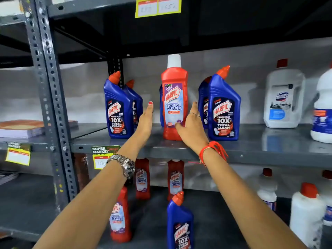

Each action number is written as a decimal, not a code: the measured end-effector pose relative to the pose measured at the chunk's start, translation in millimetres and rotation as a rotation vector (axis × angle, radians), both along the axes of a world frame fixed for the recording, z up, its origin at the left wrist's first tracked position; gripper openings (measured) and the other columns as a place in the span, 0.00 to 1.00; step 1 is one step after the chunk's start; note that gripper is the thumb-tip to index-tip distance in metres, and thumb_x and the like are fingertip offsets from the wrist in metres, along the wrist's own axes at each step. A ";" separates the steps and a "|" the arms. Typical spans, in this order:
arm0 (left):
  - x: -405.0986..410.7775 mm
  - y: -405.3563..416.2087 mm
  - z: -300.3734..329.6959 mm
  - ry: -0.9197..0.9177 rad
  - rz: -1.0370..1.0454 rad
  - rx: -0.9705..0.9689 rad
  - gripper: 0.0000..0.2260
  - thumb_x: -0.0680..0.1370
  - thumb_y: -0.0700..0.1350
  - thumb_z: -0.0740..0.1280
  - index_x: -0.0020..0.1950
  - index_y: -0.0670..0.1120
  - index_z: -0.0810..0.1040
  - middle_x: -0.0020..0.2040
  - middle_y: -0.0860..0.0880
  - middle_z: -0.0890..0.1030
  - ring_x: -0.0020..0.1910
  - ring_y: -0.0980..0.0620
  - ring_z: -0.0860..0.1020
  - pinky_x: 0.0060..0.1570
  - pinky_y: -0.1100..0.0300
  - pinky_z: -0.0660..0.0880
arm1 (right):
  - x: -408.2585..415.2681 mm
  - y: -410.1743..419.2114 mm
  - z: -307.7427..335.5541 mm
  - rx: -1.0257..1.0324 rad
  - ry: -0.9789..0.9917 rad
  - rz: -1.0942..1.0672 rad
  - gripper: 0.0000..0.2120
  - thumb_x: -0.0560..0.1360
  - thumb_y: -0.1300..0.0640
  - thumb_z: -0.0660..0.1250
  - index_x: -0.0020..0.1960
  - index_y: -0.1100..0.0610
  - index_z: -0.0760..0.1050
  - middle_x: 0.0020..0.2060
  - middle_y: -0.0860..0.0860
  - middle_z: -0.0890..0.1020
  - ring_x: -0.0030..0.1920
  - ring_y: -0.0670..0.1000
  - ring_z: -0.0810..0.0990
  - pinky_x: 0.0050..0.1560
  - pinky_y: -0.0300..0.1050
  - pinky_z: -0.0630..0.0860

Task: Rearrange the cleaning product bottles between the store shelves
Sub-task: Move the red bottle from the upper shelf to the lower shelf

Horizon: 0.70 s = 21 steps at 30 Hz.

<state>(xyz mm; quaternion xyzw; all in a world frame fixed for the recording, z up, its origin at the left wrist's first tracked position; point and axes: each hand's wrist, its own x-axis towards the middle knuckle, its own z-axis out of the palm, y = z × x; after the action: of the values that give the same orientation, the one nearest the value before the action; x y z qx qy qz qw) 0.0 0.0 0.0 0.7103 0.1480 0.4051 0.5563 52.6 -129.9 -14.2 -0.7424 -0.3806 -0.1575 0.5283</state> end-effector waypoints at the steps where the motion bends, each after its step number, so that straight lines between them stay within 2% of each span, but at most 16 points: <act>1: 4.7 -0.2 1.7 -0.027 -0.062 -0.097 0.24 0.79 0.56 0.50 0.68 0.42 0.64 0.68 0.46 0.69 0.63 0.49 0.71 0.66 0.52 0.63 | 3.9 3.7 2.5 0.013 0.066 0.021 0.34 0.74 0.62 0.64 0.72 0.63 0.49 0.69 0.61 0.67 0.68 0.60 0.67 0.66 0.50 0.66; 3: 12.3 2.7 3.5 -0.045 -0.212 -0.272 0.15 0.80 0.51 0.52 0.58 0.44 0.71 0.56 0.46 0.75 0.47 0.53 0.75 0.51 0.56 0.71 | 12.9 12.0 4.6 0.017 0.147 0.032 0.21 0.74 0.65 0.62 0.65 0.64 0.63 0.63 0.61 0.75 0.63 0.61 0.73 0.62 0.50 0.70; 4: 14.0 1.5 4.5 -0.036 -0.245 -0.296 0.12 0.80 0.48 0.52 0.53 0.44 0.73 0.52 0.46 0.77 0.44 0.53 0.75 0.47 0.57 0.72 | 18.0 14.6 5.2 0.045 0.167 0.024 0.17 0.73 0.65 0.62 0.62 0.63 0.67 0.61 0.61 0.77 0.61 0.61 0.75 0.61 0.52 0.73; 6: 18.3 1.3 3.0 -0.014 -0.273 -0.300 0.11 0.80 0.45 0.54 0.45 0.45 0.73 0.45 0.47 0.78 0.42 0.52 0.76 0.45 0.57 0.74 | 26.5 19.1 4.5 0.101 0.221 0.033 0.14 0.73 0.66 0.62 0.58 0.62 0.72 0.58 0.61 0.79 0.58 0.60 0.78 0.60 0.56 0.76; 7: 21.0 3.4 2.2 -0.029 -0.274 -0.302 0.10 0.80 0.44 0.55 0.45 0.44 0.74 0.43 0.47 0.78 0.42 0.51 0.76 0.44 0.56 0.75 | 30.1 20.6 4.1 0.118 0.230 0.041 0.14 0.73 0.66 0.63 0.58 0.62 0.73 0.57 0.61 0.80 0.57 0.60 0.78 0.60 0.57 0.76; 11: 19.7 3.1 2.7 -0.034 -0.213 -0.215 0.13 0.79 0.39 0.56 0.61 0.38 0.72 0.40 0.49 0.78 0.36 0.56 0.78 0.42 0.57 0.75 | 34.6 19.9 6.1 0.153 0.244 0.079 0.13 0.72 0.67 0.64 0.56 0.62 0.75 0.56 0.61 0.81 0.56 0.58 0.79 0.60 0.58 0.76; 13: 17.3 -0.8 0.3 -0.040 -0.193 -0.165 0.13 0.78 0.39 0.57 0.62 0.38 0.71 0.42 0.48 0.79 0.39 0.53 0.77 0.44 0.57 0.75 | 34.0 15.4 4.0 0.183 0.254 0.107 0.14 0.72 0.67 0.65 0.57 0.62 0.74 0.55 0.61 0.81 0.56 0.58 0.80 0.60 0.58 0.76; 17: 1.0 -17.5 -5.3 -0.058 -0.167 -0.077 0.13 0.77 0.41 0.61 0.61 0.41 0.73 0.54 0.42 0.79 0.50 0.48 0.78 0.46 0.58 0.77 | 32.1 -6.5 -1.4 0.184 0.251 0.187 0.16 0.73 0.67 0.64 0.60 0.60 0.72 0.56 0.62 0.80 0.56 0.58 0.79 0.61 0.60 0.75; 19: -9.5 -27.6 -8.2 -0.107 -0.155 -0.029 0.14 0.77 0.41 0.61 0.62 0.41 0.73 0.54 0.44 0.79 0.49 0.50 0.79 0.47 0.57 0.78 | 25.5 -21.6 -2.5 0.203 0.254 0.256 0.17 0.74 0.68 0.63 0.63 0.61 0.69 0.58 0.63 0.79 0.58 0.59 0.78 0.63 0.59 0.74; 21: -17.8 -41.5 -9.4 -0.173 -0.160 0.010 0.14 0.77 0.40 0.61 0.62 0.40 0.72 0.54 0.46 0.78 0.44 0.56 0.79 0.42 0.63 0.80 | 18.2 -38.4 -2.5 0.232 0.244 0.319 0.18 0.75 0.69 0.61 0.65 0.62 0.67 0.59 0.61 0.77 0.60 0.58 0.76 0.64 0.57 0.73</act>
<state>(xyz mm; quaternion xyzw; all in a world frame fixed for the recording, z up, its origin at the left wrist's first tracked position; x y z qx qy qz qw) -17.8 -41.5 -9.4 0.6851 0.0403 0.4198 0.5940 70.8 -168.2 -16.8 -0.6207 -0.4061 -0.0237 0.6703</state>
